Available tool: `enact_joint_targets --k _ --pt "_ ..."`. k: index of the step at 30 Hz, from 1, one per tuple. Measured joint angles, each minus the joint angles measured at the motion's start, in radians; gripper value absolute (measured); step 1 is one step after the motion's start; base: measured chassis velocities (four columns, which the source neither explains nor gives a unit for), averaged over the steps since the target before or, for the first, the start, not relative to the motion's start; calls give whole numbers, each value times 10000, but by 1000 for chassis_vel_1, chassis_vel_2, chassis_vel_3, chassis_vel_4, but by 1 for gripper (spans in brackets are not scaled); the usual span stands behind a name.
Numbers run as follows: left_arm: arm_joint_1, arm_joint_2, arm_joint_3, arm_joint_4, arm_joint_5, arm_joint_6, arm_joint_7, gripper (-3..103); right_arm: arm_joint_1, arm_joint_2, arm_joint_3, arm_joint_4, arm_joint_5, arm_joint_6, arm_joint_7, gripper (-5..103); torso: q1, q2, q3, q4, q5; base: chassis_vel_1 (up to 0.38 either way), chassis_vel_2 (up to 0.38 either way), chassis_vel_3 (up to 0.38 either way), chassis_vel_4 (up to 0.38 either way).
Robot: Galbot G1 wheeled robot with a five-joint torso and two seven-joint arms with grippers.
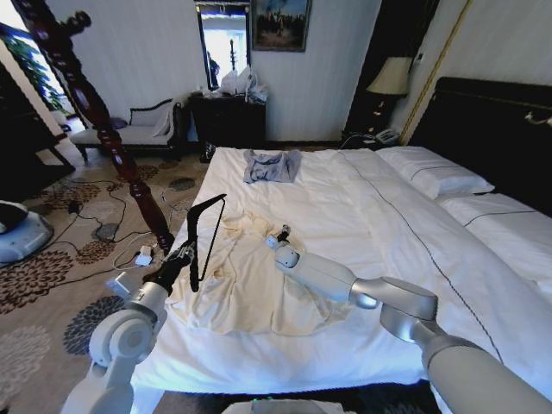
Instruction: Pick up the clothes from the bed and hang them on the clothes hanger.
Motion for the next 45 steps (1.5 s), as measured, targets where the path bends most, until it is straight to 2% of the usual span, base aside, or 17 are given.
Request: enact_joint_targets --k 2,6,13,15,18,19,21,25,33,35,37,39,40,41,42,43,45 --pt "5 1 -17 17 -6 0 0 14 28 29 0 -72 -82 129 -182 72 0 0 0 1 0 0 0 0 0" --pt "-24 27 -63 61 -89 0 0 14 96 105 -41 -203 -139 438 -507 51 -1 0 0 1 0 0 0 0 0" --pt "-31 25 -29 106 -93 0 0 14 103 139 -68 -385 -262 747 -753 46 0 0 0 1 0 0 0 0 0" --pt "-37 24 -29 115 -103 -9 -1 14 96 143 -68 -543 -452 1074 -948 42 0 1 0 1 0 0 0 0 0" --pt "-36 27 -43 111 -150 -36 -13 14 85 122 13 -635 -612 1265 -1006 27 0 0 0 0 0 0 0 0 0" --pt "-36 27 -43 111 -150 -36 -13 14 85 122 13 -635 -612 1265 -1006 27 0 0 0 0 0 0 0 0 0" --pt "-35 56 -82 90 -203 -47 -40 14 92 56 79 -606 -537 1271 -1035 16 0 0 0 1 0 0 0 0 0" --pt "-25 63 -91 43 -223 -49 -57 14 113 -1 103 -603 -361 1307 -1167 5 0 0 0 0 0 0 0 0 0" --pt "140 59 -174 -82 -427 -81 -70 14 96 -80 471 -406 -44 1705 -1039 1 0 0 0 2 1 0 0 0 0" --pt "275 164 -267 -250 -1059 -194 -60 14 128 -289 898 118 514 1697 -601 1 0 -1 1 2 2 0 0 0 0" --pt "324 206 -275 -293 -1239 -237 -39 14 153 -377 1032 328 781 1611 -460 1 0 0 0 2 2 0 0 0 0" --pt "573 429 -76 -408 -1684 -337 117 14 302 -845 1565 1343 2280 1176 38 1 -1 0 0 2 2 0 0 0 0" --pt "573 429 -76 -408 -1684 -337 117 14 302 -845 1565 1343 2280 1176 38 1 -1 0 0 2 2 0 0 0 0" --pt "723 537 165 -403 -1602 -375 222 14 402 -1115 1804 1885 3131 1034 264 1 -2 0 -1 1 2 0 0 0 0" --pt "755 560 228 -396 -1557 -387 251 14 434 -1192 1867 2044 3391 1002 328 1 -2 1 0 0 0 0 0 0 0" --pt "921 702 623 -303 -1266 -441 402 14 567 -1524 2077 2711 4332 928 564 1 -2 0 -1 -2 2 0 0 0 0" --pt "974 758 763 -254 -1180 -457 450 14 630 -1653 2144 2965 4647 902 650 1 -2 1 0 -1 2 0 0 0 0"
